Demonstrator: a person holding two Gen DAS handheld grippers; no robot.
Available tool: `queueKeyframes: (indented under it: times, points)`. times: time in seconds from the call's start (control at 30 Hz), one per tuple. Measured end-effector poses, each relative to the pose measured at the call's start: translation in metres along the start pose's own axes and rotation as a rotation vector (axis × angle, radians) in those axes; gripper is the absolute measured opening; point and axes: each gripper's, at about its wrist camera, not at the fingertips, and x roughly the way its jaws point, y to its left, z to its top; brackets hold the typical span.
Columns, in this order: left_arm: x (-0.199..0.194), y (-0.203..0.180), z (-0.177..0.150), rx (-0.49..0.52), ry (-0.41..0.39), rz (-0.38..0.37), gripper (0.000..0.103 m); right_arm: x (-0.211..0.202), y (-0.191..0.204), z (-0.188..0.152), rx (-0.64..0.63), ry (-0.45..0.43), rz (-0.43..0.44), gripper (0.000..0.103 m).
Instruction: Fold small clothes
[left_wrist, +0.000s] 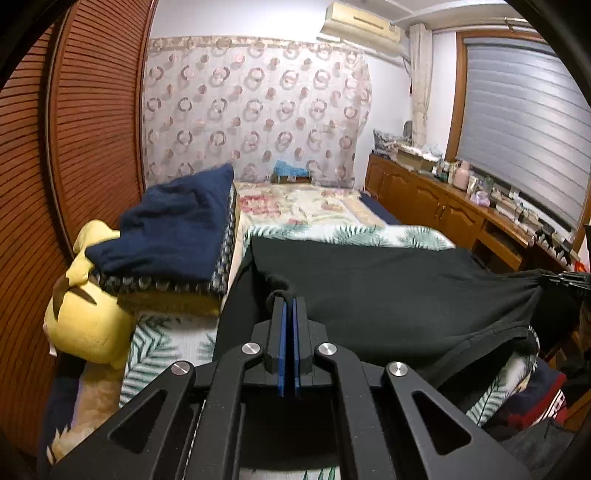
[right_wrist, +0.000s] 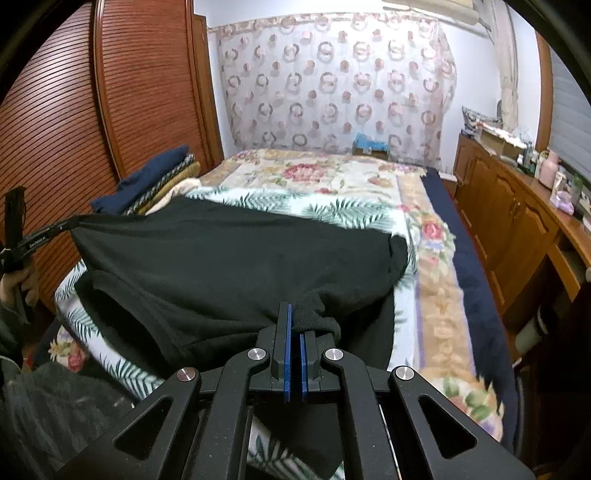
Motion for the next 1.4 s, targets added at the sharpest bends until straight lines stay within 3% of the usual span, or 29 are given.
queueKeyframes:
  times: [0.07, 0.4, 0.5, 0.57, 0.63, 0.67, 0.9, 1.2, 1.4]
  points:
    - [0.009, 0.002, -0.010, 0.002, 0.037, 0.010, 0.003, 0.009, -0.001, -0.004, 0.004, 0.042, 0.033, 0.003]
    - [0.033, 0.009, -0.055, -0.010, 0.176, 0.034, 0.004, 0.045, -0.005, -0.024, 0.040, 0.171, 0.037, 0.003]
    - [0.033, 0.006, -0.058, -0.001, 0.190, 0.032, 0.004, 0.041, -0.009, -0.019, 0.057, 0.170, 0.036, 0.014]
    - [0.030, 0.005, -0.059, 0.009, 0.190, 0.026, 0.009, 0.034, -0.011, -0.016, 0.051, 0.166, 0.006, 0.022]
    - [0.027, 0.005, -0.058, 0.014, 0.183, 0.024, 0.025, 0.030, -0.016, -0.014, 0.060, 0.154, -0.023, 0.034]
    - [0.024, 0.006, -0.057, 0.011, 0.177, 0.023, 0.028, 0.029, -0.016, -0.014, 0.064, 0.150, -0.035, 0.037]
    - [0.022, 0.021, -0.053, -0.020, 0.170, 0.026, 0.072, 0.040, -0.025, -0.026, 0.110, 0.188, -0.099, 0.040]
    - [0.035, 0.046, -0.057, -0.048, 0.205, 0.097, 0.075, 0.048, -0.039, -0.030, 0.125, 0.183, -0.127, 0.040]
    - [0.047, 0.053, -0.059, -0.049, 0.241, 0.119, 0.075, 0.048, -0.037, -0.015, 0.103, 0.131, -0.133, 0.040]
